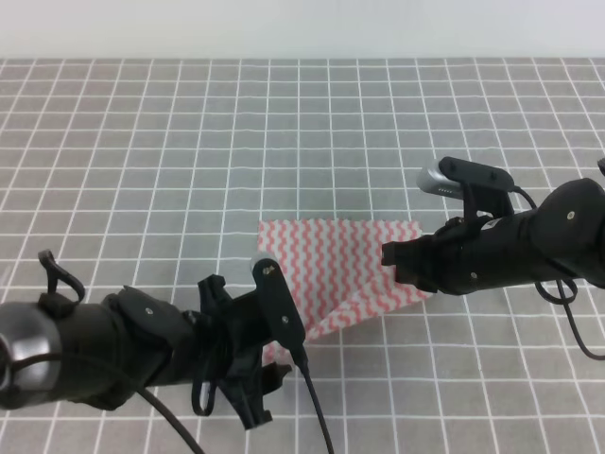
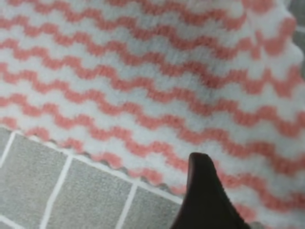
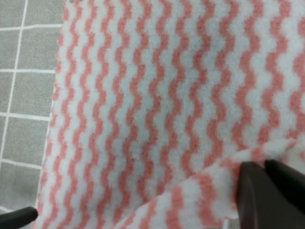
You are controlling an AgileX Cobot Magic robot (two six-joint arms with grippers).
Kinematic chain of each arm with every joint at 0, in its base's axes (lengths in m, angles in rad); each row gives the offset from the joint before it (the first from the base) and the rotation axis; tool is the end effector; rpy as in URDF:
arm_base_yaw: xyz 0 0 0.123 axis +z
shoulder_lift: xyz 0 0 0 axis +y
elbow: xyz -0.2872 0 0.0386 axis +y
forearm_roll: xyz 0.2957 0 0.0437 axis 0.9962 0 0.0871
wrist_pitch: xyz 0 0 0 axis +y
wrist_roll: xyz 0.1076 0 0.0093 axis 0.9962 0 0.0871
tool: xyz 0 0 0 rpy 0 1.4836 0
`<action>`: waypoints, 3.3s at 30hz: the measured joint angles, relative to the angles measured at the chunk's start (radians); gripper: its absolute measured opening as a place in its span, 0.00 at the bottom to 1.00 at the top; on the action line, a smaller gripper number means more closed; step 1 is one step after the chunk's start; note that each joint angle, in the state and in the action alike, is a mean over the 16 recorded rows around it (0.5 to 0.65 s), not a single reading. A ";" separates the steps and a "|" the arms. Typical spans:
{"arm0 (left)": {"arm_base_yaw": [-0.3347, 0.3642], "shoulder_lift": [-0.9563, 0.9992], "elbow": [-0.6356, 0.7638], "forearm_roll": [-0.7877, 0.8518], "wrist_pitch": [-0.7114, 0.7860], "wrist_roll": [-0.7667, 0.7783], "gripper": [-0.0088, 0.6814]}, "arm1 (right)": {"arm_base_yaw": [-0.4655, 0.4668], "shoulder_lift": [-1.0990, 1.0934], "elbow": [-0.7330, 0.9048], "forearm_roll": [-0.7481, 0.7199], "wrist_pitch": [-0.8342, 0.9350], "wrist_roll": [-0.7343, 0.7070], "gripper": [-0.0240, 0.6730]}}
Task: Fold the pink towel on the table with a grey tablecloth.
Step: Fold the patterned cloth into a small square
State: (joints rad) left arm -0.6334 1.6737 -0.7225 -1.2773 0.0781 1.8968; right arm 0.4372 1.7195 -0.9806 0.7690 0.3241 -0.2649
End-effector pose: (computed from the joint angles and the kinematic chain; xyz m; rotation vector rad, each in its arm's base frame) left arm 0.2718 -0.2097 0.1059 1.4674 1.9701 -0.0975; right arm 0.3478 0.1890 0.1527 -0.0502 2.5488 0.6555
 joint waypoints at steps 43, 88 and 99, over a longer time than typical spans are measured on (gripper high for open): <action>0.029 0.008 -0.115 -0.251 -0.048 0.011 0.01 | -0.012 0.012 0.000 0.011 -0.032 -0.005 0.01; 0.128 0.206 -0.314 -0.396 0.018 0.009 0.01 | -0.090 0.152 -0.157 0.020 0.028 -0.005 0.01; 0.128 0.212 -0.318 -0.397 -0.006 0.009 0.01 | -0.090 0.164 -0.181 0.007 0.039 -0.005 0.01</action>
State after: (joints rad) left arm -0.5054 1.8860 -1.0404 -1.6743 0.0724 1.9060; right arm 0.3473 1.8837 -1.1620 0.7762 0.3633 -0.2697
